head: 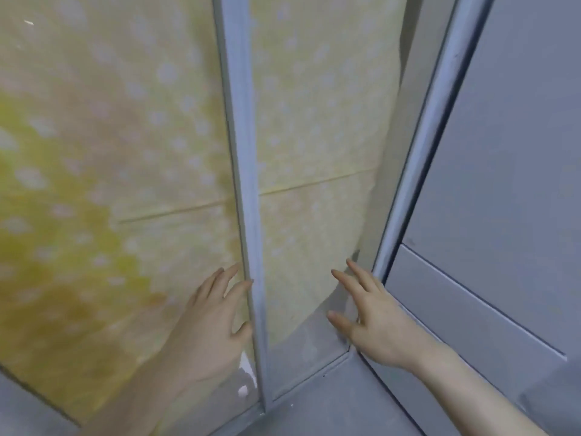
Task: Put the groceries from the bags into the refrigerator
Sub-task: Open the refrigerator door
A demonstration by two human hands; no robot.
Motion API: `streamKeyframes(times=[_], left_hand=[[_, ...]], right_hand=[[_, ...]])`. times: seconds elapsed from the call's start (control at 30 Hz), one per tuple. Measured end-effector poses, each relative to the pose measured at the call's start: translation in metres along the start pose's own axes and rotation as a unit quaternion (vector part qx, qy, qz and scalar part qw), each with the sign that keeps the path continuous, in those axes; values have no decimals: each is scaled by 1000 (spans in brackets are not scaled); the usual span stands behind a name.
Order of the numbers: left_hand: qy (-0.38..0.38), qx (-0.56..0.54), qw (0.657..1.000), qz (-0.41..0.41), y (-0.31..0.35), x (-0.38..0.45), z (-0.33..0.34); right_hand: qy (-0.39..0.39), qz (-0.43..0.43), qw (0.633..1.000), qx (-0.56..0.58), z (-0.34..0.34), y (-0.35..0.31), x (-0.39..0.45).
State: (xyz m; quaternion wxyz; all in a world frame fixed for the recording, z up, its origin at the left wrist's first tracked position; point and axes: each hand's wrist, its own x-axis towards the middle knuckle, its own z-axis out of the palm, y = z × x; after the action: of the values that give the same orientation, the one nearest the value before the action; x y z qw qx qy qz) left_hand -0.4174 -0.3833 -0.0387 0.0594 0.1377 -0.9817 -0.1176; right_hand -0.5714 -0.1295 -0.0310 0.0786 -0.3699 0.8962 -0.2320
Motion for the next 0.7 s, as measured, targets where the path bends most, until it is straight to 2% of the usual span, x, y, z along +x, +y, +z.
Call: streamKeyframes(times=[0.13, 0.27, 0.47, 0.7], left_hand=[[3, -17, 997, 80, 74, 80, 12], [-1, -35, 991, 127, 143, 159, 32], [-34, -96, 983, 154, 231, 264, 54], [-47, -158, 970, 177, 294, 376, 62]], right_hand=[[39, 59, 997, 6, -48, 68, -13], [71, 98, 993, -10, -94, 137, -13], [101, 154, 983, -25, -155, 213, 0], [159, 201, 966, -26, -186, 267, 19]])
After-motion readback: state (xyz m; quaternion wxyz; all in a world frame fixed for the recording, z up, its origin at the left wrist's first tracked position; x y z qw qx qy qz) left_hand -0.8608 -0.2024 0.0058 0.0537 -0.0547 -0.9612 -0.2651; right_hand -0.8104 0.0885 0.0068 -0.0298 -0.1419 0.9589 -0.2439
